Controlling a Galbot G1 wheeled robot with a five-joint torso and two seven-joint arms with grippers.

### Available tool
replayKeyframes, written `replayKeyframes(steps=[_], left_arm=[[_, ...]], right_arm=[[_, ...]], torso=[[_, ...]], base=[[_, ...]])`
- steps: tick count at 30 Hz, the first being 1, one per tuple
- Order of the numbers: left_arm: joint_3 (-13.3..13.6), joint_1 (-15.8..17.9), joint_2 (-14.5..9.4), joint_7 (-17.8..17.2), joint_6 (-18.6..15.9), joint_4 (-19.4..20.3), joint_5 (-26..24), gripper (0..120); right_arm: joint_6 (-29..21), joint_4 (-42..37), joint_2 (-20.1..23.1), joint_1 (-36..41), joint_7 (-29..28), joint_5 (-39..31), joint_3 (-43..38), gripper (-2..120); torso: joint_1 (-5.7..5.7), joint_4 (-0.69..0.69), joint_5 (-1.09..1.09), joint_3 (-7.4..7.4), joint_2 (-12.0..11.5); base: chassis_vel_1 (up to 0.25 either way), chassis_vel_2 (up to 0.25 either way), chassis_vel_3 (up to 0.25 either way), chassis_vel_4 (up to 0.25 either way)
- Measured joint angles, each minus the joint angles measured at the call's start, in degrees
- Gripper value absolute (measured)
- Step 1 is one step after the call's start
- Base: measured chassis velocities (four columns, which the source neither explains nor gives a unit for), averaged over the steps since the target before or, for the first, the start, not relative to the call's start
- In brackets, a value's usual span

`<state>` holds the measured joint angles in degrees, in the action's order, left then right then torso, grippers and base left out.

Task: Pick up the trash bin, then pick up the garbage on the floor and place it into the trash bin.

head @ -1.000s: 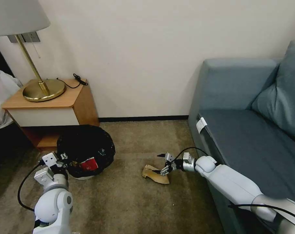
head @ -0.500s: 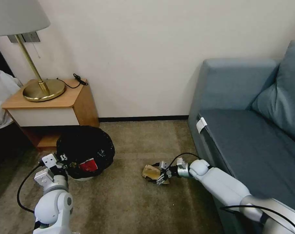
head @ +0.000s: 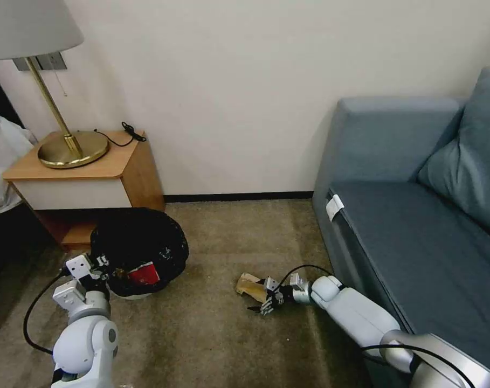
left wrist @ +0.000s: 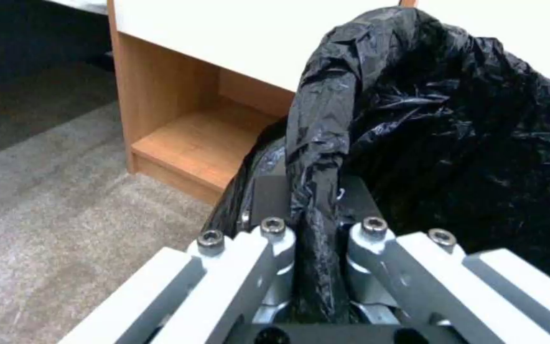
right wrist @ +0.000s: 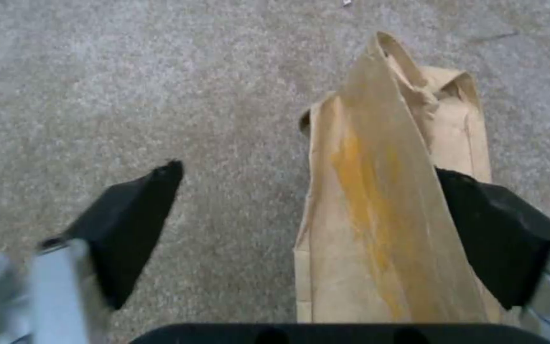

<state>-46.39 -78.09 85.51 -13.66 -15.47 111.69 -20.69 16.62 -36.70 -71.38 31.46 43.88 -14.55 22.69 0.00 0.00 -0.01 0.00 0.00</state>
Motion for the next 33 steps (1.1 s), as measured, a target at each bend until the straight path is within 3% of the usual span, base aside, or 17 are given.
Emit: replayKeyframes(steps=[13, 15, 25, 33], left_arm=[[0.31, 0.61, -0.06, -0.05, 0.06, -0.4, 0.21, 4], [0.45, 0.69, -0.02, -0.06, 0.06, -0.56, 0.33, 4], [0.96, 1.26, 0.16, -0.3, -0.09, -0.6, 0.63, 4], [0.75, 1.25, 0.09, -0.31, -0.11, -0.7, 0.62, 4]], right_arm=[[0.08, -1.21, -0.03, 1.09, -0.52, -1.08, -1.9, 48], [0.04, -1.79, 0.09, 1.21, -0.58, -1.55, -2.57, 36], [0.0, -2.1, 0.38, 1.06, -1.16, -1.41, -3.27, 0], [0.21, -2.07, 0.23, 1.45, -1.26, -1.22, -3.2, 0]], torso=[[0.0, 0.0, 0.01, 0.0, 0.0], [0.0, 0.0, 0.01, 0.0, 0.0], [0.0, 0.0, 0.01, 0.0, 0.0], [0.0, 0.0, 0.01, 0.0, 0.0]], base=[[0.0, 0.0, 0.0, 0.0], [0.0, 0.0, 0.0, 0.0], [0.0, 0.0, 0.0, 0.0], [0.0, 0.0, 0.0, 0.0]])
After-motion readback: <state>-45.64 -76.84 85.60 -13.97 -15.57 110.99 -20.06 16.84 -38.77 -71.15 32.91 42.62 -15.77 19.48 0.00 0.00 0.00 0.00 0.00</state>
